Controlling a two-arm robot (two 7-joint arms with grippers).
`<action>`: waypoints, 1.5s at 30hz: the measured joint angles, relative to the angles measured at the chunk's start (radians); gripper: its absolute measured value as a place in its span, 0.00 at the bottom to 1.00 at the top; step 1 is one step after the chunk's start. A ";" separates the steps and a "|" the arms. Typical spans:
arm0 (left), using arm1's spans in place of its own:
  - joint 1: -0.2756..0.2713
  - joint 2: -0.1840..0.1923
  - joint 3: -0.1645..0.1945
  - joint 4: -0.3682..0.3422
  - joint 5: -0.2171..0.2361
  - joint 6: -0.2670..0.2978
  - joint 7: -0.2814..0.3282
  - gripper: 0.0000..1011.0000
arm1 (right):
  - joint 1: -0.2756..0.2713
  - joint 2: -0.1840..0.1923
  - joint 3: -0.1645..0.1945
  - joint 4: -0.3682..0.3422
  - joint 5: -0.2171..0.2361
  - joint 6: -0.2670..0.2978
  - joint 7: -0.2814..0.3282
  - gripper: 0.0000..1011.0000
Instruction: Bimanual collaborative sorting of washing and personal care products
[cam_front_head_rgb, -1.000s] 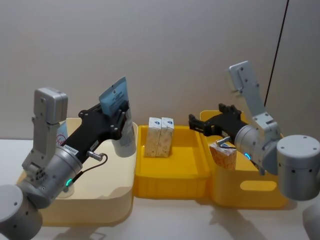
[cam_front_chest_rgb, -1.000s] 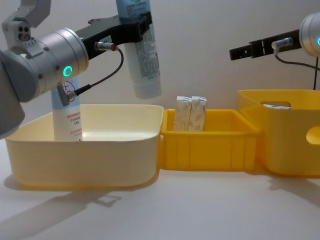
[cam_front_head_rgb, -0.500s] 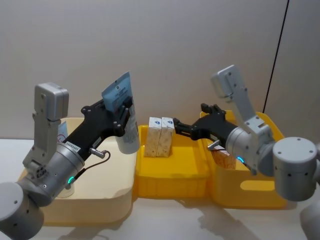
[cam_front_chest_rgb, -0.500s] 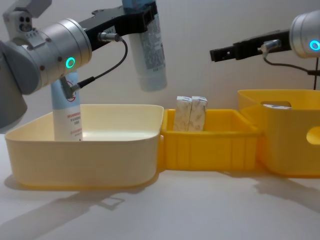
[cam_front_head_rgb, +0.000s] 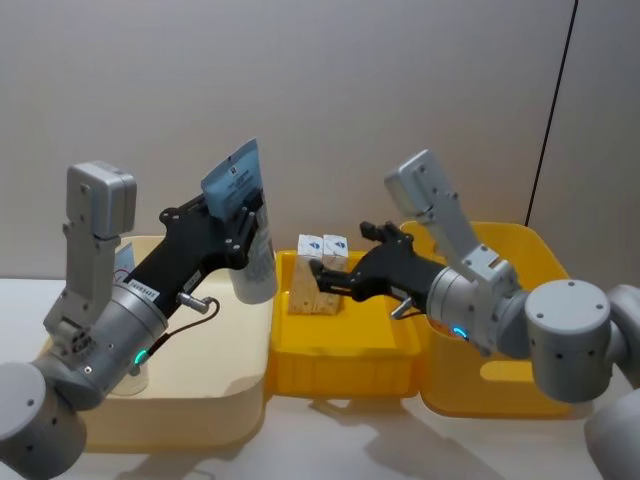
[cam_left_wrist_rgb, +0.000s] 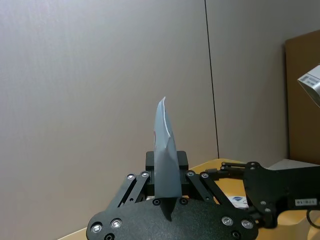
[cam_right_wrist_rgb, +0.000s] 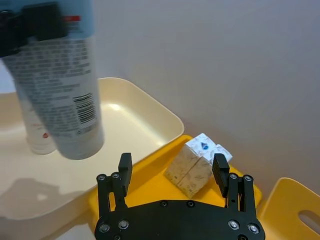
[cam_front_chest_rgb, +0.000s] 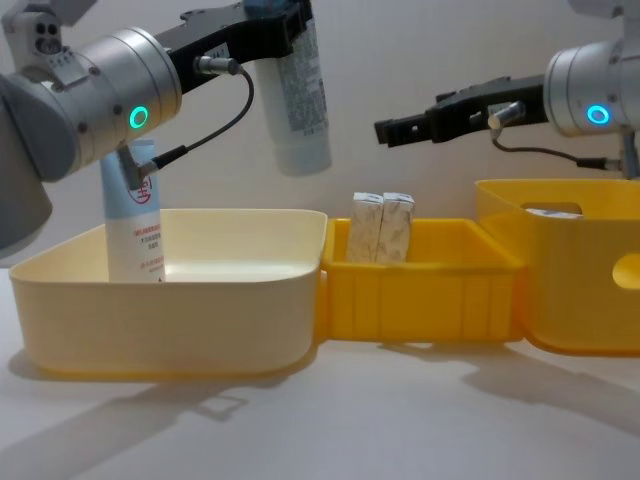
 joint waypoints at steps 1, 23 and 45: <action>-0.002 -0.001 -0.001 0.003 0.002 0.000 0.000 0.23 | 0.005 0.004 -0.010 0.007 0.002 -0.003 0.018 0.99; -0.019 -0.015 -0.015 0.042 0.024 -0.002 0.011 0.23 | 0.113 0.070 -0.137 0.086 0.056 0.029 0.355 0.99; -0.019 -0.023 -0.018 0.057 0.023 0.002 0.012 0.23 | 0.142 0.040 -0.150 0.140 0.083 -0.023 0.357 0.99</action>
